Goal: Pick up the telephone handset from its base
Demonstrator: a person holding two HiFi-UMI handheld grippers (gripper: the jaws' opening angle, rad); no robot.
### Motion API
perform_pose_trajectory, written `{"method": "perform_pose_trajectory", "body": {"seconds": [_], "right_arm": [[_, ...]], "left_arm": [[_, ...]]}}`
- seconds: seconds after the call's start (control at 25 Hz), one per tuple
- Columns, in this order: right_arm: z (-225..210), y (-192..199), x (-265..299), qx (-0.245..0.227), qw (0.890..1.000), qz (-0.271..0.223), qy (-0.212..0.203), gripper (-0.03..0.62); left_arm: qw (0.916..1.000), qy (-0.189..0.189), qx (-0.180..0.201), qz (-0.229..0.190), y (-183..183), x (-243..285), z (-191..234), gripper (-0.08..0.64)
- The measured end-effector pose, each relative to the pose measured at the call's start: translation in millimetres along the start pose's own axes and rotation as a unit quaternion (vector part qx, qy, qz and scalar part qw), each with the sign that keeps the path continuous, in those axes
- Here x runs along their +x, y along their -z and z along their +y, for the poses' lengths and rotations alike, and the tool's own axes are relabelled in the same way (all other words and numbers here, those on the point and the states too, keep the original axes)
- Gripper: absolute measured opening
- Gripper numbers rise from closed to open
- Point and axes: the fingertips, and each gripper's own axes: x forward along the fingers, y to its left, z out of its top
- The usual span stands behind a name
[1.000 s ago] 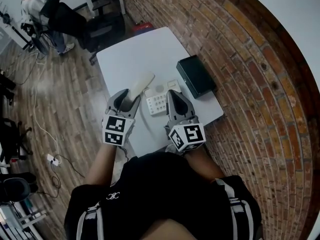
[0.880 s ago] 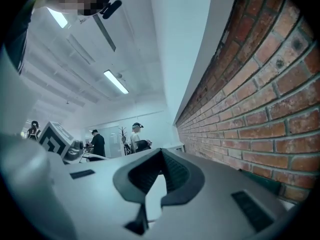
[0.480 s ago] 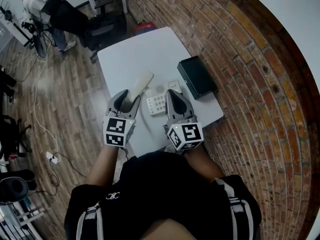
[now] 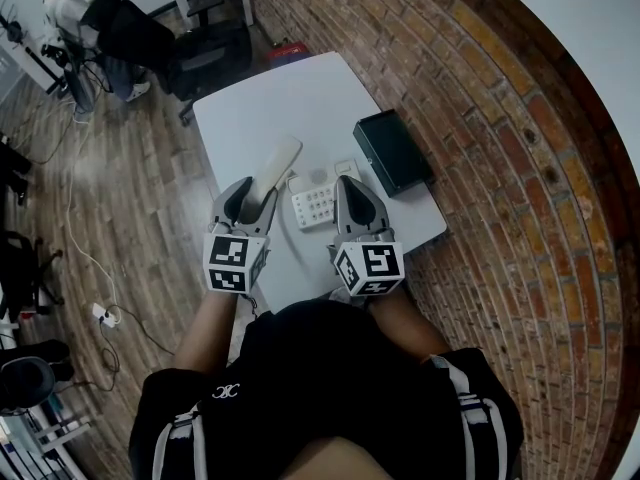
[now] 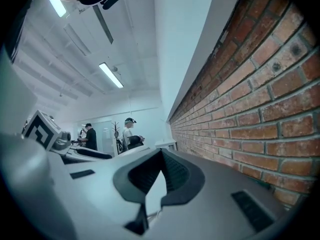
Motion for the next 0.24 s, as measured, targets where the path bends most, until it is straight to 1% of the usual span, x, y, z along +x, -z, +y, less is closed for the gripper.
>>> {"method": "perform_pose_trajectory", "body": {"seconds": [0.24], "right_arm": [[-2.8,-0.2,-0.8,-0.002,1.0,0.001,0.007,-0.002]], "left_arm": [[1.0,-0.001,0.005,-0.003,-2.1,-1.0,-0.4,0.184]]}}
